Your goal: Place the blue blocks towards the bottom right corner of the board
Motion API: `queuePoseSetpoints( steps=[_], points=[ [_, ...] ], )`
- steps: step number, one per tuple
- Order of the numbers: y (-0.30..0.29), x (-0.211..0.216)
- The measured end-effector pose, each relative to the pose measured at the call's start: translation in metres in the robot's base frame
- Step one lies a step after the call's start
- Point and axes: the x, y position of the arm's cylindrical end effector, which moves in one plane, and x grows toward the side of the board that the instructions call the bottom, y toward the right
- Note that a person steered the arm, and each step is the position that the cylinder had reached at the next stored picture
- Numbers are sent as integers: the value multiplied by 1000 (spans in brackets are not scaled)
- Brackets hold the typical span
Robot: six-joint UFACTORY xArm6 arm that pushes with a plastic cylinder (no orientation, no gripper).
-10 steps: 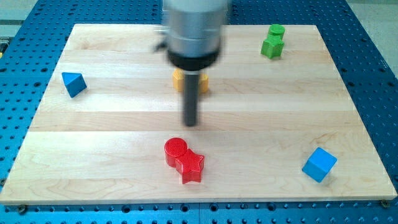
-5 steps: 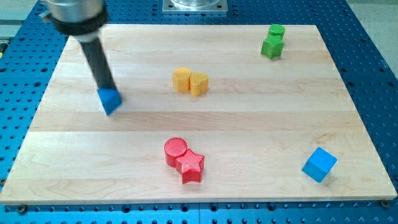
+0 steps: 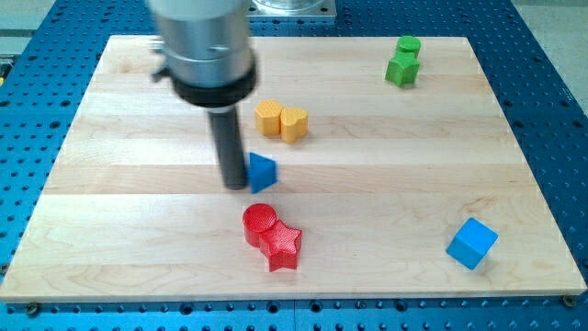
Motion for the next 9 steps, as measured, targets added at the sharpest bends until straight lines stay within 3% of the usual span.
queuePoseSetpoints(
  steps=[1, 2, 3, 4, 5, 6, 8, 9],
  points=[
    [0, -28],
    [87, -2],
    [87, 2],
    [39, 24],
    [118, 56],
    [195, 58],
    [219, 1],
    [232, 30]
  ],
)
